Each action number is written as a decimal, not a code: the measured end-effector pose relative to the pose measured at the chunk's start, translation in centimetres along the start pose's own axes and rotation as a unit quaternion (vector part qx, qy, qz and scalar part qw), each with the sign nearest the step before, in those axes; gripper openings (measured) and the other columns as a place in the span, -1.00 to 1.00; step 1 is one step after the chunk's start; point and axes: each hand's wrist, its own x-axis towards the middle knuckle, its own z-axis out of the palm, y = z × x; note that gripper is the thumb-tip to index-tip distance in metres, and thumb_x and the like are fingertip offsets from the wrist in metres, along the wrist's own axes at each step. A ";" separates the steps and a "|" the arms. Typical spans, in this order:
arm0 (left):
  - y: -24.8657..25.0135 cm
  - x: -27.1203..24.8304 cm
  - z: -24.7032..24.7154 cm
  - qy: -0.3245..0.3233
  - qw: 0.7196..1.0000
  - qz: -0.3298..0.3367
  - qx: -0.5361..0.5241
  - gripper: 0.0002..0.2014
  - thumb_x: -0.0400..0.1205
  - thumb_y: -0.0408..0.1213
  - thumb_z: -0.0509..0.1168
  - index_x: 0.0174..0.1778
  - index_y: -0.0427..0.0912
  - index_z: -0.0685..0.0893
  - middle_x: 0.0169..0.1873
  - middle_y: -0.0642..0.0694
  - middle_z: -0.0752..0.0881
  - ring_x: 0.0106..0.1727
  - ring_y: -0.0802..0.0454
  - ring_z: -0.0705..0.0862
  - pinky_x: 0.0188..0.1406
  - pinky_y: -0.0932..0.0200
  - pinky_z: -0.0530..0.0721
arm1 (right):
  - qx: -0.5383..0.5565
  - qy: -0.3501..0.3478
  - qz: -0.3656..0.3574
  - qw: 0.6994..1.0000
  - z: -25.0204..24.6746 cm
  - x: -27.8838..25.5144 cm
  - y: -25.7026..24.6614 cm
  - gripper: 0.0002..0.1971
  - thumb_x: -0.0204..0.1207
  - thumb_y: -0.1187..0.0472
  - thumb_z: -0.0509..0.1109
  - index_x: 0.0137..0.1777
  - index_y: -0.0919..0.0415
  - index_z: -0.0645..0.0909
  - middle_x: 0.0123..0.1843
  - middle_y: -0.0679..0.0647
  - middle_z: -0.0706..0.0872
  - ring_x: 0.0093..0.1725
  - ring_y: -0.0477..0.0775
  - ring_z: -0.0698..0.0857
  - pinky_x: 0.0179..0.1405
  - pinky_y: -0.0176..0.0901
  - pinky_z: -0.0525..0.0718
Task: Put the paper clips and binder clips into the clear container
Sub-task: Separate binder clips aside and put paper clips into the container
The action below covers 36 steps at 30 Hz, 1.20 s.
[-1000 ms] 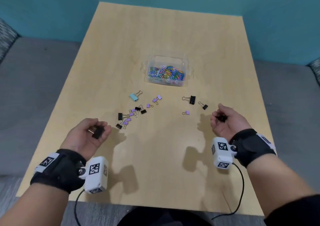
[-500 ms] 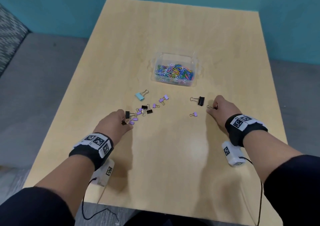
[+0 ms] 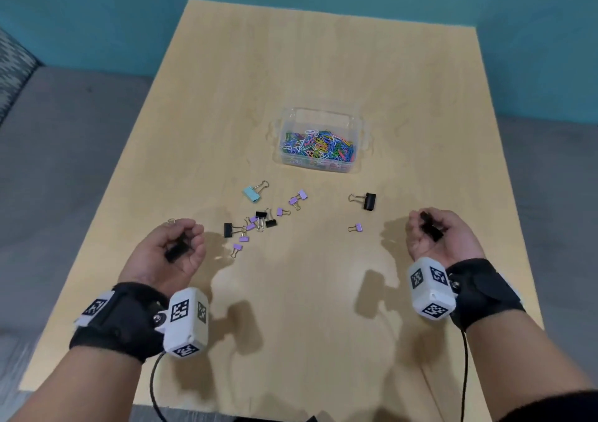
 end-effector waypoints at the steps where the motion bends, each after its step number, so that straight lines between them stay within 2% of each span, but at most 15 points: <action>1: 0.1 0.3 0.2 0.011 1.000 0.012 0.019 -0.81 0.59 -0.45 0.14 -0.20 -0.26 0.66 -0.27 -0.19 0.73 -0.37 0.03 0.64 -0.41 0.26 0.70 | 0.013 -0.006 0.007 1.000 0.4 0.1 0.0 -0.96 0.53 0.35 0.28 -0.15 0.28 0.53 -0.20 0.19 0.75 -0.28 0.04 0.72 -0.28 -0.30 0.74; 3: 0.1 1.1 0.5 0.034 0.995 0.044 0.084 -0.82 0.58 -0.52 0.14 -0.14 -0.27 0.65 -0.26 -0.22 0.74 -0.40 0.03 0.59 -0.50 0.26 0.62 | -0.045 -0.006 0.004 0.999 1.8 0.4 0.0 -0.91 0.54 0.42 0.23 -0.04 0.28 0.53 -0.15 0.22 0.76 -0.29 0.05 0.71 -0.37 -0.28 0.73; 6: 0.0 2.0 1.0 0.052 0.967 0.097 0.228 -0.87 0.62 -0.41 0.24 -0.14 -0.20 0.69 -0.40 -0.19 0.60 -0.50 0.02 0.46 -0.60 0.24 0.42 | -0.238 0.034 -0.048 0.969 3.9 1.4 -0.2 -0.91 0.57 0.33 0.26 -0.08 0.16 0.58 -0.37 0.11 0.58 -0.52 -0.01 0.47 -0.57 -0.27 0.48; 8: -0.2 2.1 1.6 0.063 0.891 0.154 0.423 -0.95 0.59 -0.21 0.35 -0.08 -0.06 0.69 -0.41 -0.11 0.57 -0.49 0.00 0.48 -0.50 0.18 0.43 | -0.434 0.055 -0.131 0.889 4.9 2.0 -0.2 -0.95 0.55 0.18 0.33 -0.14 0.07 0.57 -0.37 0.09 0.55 -0.54 0.03 0.43 -0.53 -0.22 0.42; 11: -0.3 1.9 2.5 0.027 0.674 0.196 0.711 -0.66 0.49 0.02 0.42 0.15 0.24 0.52 -0.20 0.04 0.64 -0.20 0.03 0.64 -0.23 0.11 0.55 | -0.727 0.038 -0.210 0.653 5.7 2.5 0.1 -0.68 0.42 -0.06 0.44 0.14 -0.06 0.52 -0.10 0.00 0.64 -0.21 0.10 0.64 -0.22 -0.10 0.57; 12: -0.4 2.0 2.8 0.007 0.632 0.196 0.750 -0.58 0.48 0.03 0.42 0.23 0.25 0.48 -0.14 0.07 0.63 -0.14 0.02 0.63 -0.18 0.11 0.55 | -0.780 0.025 -0.208 0.589 5.9 2.8 0.1 -0.54 0.40 -0.08 0.46 0.26 -0.08 0.45 -0.04 -0.01 0.62 -0.12 0.11 0.65 -0.17 -0.11 0.55; 14: -0.4 2.3 3.2 -0.014 0.595 0.194 0.780 -0.58 0.51 0.02 0.40 0.27 0.20 0.47 -0.08 0.12 0.59 -0.10 0.02 0.61 -0.15 0.13 0.53 | -0.825 0.005 -0.198 0.530 6.3 3.5 0.3 -0.41 0.38 -0.10 0.48 0.37 -0.08 0.36 -0.06 0.02 0.65 -0.12 0.14 0.66 -0.21 -0.11 0.54; 19: -0.3 2.9 3.6 -0.027 0.561 0.211 0.800 -0.81 0.61 -0.08 0.28 0.11 0.07 0.50 -0.17 0.09 0.65 -0.17 -0.01 0.61 -0.28 0.13 0.48 | -0.850 -0.015 -0.203 0.485 6.6 4.8 0.7 -0.64 0.44 -0.02 0.45 0.11 0.01 0.38 -0.14 0.08 0.70 -0.24 0.16 0.65 -0.34 -0.09 0.55; 21: -0.3 3.2 3.6 -0.024 0.550 0.205 0.809 -0.84 0.60 -0.05 0.28 0.00 0.02 0.48 -0.24 0.05 0.66 -0.23 0.01 0.61 -0.35 0.13 0.48 | -0.843 -0.015 -0.207 0.496 6.5 5.0 0.8 -0.69 0.44 -0.01 0.45 0.00 0.04 0.40 -0.19 0.07 0.69 -0.27 0.12 0.64 -0.38 -0.11 0.54; 23: -0.1 3.7 3.2 -0.015 0.561 0.208 0.801 -0.81 0.56 -0.02 0.33 -0.08 -0.01 0.50 -0.32 0.06 0.65 -0.29 0.06 0.61 -0.41 0.15 0.46 | -0.805 -0.009 -0.206 0.556 6.4 4.8 0.6 -0.70 0.40 0.00 0.48 -0.04 0.08 0.45 -0.24 0.02 0.66 -0.32 0.05 0.62 -0.43 -0.14 0.51; 24: 0.2 4.0 3.0 -0.005 0.609 0.205 0.766 -0.80 0.52 -0.02 0.37 -0.13 -0.01 0.53 -0.34 0.07 0.64 -0.33 0.10 0.59 -0.42 0.16 0.44 | -0.750 -0.006 -0.204 0.629 6.4 4.6 0.4 -0.72 0.40 0.02 0.50 -0.07 0.11 0.48 -0.28 0.03 0.65 -0.38 0.05 0.59 -0.47 -0.16 0.48; 27: 2.0 4.3 3.1 -0.029 0.913 0.133 0.384 -0.75 0.34 -0.08 0.47 -0.30 -0.10 0.56 -0.43 -0.11 0.54 -0.55 0.02 0.42 -0.52 0.18 0.25 | -0.400 -0.053 -0.122 0.907 6.9 2.7 -1.4 -0.90 0.50 0.19 0.37 -0.14 0.17 0.50 -0.38 0.16 0.55 -0.48 0.10 0.43 -0.57 -0.22 0.42; 28: 2.8 4.1 3.7 -0.060 0.965 0.085 0.241 -0.72 0.28 -0.10 0.49 -0.31 -0.13 0.56 -0.43 -0.16 0.51 -0.57 0.00 0.38 -0.56 0.20 0.23 | -0.277 -0.089 -0.078 0.954 7.3 1.9 -2.2 -0.94 0.48 0.20 0.32 -0.12 0.18 0.54 -0.35 0.17 0.57 -0.44 0.12 0.48 -0.56 -0.23 0.48; 31: 4.8 4.1 7.2 -0.106 0.993 0.006 0.050 -0.73 0.25 -0.13 0.44 -0.23 -0.19 0.67 -0.25 -0.21 0.69 -0.46 -0.01 0.50 -0.60 0.26 0.40 | -0.113 -0.141 -0.023 0.983 9.5 1.7 -4.2 -0.79 0.40 0.13 0.31 -0.05 0.19 0.65 -0.17 0.16 0.72 -0.30 0.09 0.68 -0.44 -0.25 0.65; 36: 5.6 8.6 16.8 -0.069 0.990 0.035 0.120 -0.96 0.53 -0.39 0.24 -0.21 -0.25 0.58 -0.30 -0.21 0.65 -0.50 0.05 0.53 -0.67 0.32 0.41 | -0.204 -0.075 -0.058 0.974 16.3 6.2 -4.6 -0.87 0.59 0.25 0.29 -0.19 0.24 0.56 -0.33 0.12 0.61 -0.49 -0.03 0.60 -0.58 -0.34 0.56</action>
